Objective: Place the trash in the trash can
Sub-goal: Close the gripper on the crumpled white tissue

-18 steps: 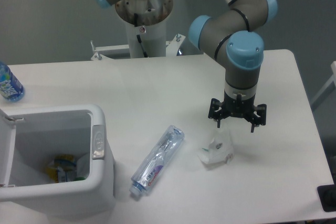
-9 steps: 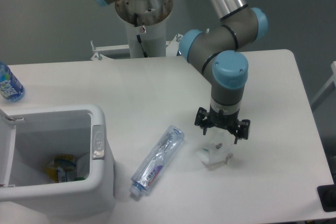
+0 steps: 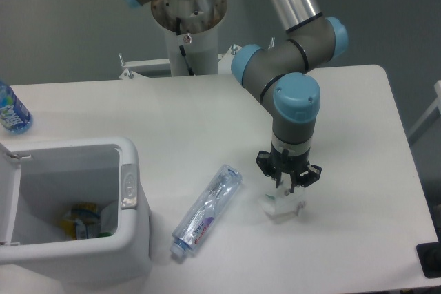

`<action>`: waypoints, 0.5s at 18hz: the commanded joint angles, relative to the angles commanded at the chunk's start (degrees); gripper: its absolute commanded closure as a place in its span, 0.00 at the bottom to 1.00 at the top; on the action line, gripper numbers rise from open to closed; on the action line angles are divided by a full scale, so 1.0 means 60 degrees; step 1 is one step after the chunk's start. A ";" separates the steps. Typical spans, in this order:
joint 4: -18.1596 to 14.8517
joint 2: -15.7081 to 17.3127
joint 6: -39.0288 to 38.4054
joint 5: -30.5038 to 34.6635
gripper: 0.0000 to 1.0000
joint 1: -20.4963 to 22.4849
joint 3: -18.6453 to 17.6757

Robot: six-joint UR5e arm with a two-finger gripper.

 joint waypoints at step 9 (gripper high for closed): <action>0.0000 0.0160 -0.3205 -0.2826 1.00 0.0044 0.2036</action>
